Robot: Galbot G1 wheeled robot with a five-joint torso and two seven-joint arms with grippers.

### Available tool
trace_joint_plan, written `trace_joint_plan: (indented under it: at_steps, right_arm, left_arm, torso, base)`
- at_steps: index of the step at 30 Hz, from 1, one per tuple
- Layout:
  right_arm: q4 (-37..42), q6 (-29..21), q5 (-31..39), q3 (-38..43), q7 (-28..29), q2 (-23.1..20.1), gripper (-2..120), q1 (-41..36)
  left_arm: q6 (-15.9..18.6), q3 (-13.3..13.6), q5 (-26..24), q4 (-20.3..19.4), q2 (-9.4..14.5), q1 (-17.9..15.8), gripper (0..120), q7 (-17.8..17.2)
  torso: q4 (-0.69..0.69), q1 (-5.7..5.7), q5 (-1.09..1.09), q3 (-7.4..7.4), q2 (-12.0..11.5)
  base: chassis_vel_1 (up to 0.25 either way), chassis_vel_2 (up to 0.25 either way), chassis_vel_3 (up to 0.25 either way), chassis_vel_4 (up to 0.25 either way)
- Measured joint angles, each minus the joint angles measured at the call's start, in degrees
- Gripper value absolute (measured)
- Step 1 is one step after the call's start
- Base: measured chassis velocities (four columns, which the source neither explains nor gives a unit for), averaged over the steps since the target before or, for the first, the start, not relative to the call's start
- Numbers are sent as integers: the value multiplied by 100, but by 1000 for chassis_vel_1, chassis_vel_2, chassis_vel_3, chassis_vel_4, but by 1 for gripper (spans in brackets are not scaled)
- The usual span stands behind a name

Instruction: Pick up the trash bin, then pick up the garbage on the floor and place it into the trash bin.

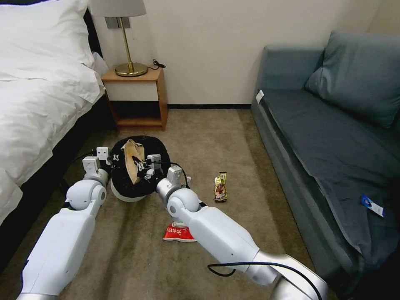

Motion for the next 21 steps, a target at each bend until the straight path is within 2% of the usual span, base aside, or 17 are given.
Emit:
trace_joint_plan:
  at_steps: [3,4,7,11,14,15,17,21]
  right_arm:
    - [-37,9,2,18,-17,-44,32,3]
    - [-37,9,2,18,-17,-44,32,3]
    - [-97,29,-8,39,-27,-28,47,4]
    - [-116,37,-11,52,-32,-26,56,6]
    - [-115,55,-13,60,-35,-45,73,12]
    - [-115,55,-13,60,-35,-45,73,12]
    - [18,47,-17,124,-9,-126,84,19]
    - [299,-69,30,172,174,-382,92,17]
  left_arm:
    - [-43,-5,9,113,6,-47,6,48]
    - [-43,-5,9,113,6,-47,6,48]
    - [-61,13,39,187,-62,-112,6,60]
    - [-64,25,54,211,-105,-137,6,63]
    - [-77,32,95,224,-133,-124,6,74]
    - [-77,32,95,224,-133,-124,6,74]
    - [-86,30,122,224,-129,-80,6,85]
    - [-90,3,127,199,-92,-25,6,87]
  torso:
    - [1,0,0,0,0]
    - [1,0,0,0,0]
    - [1,0,0,0,0]
    - [0,0,0,0,0]
    - [0,0,1,0,0]
    - [0,0,1,0,0]
    - [3,0,1,0,0]
    - [3,0,1,0,0]
  base:
    - [0,0,0,0]
    - [0,0,0,0]
    - [0,0,0,0]
    - [0,0,0,0]
    - [0,0,0,0]
    - [0,0,0,0]
    - [0,0,0,0]
    - [0,0,0,0]
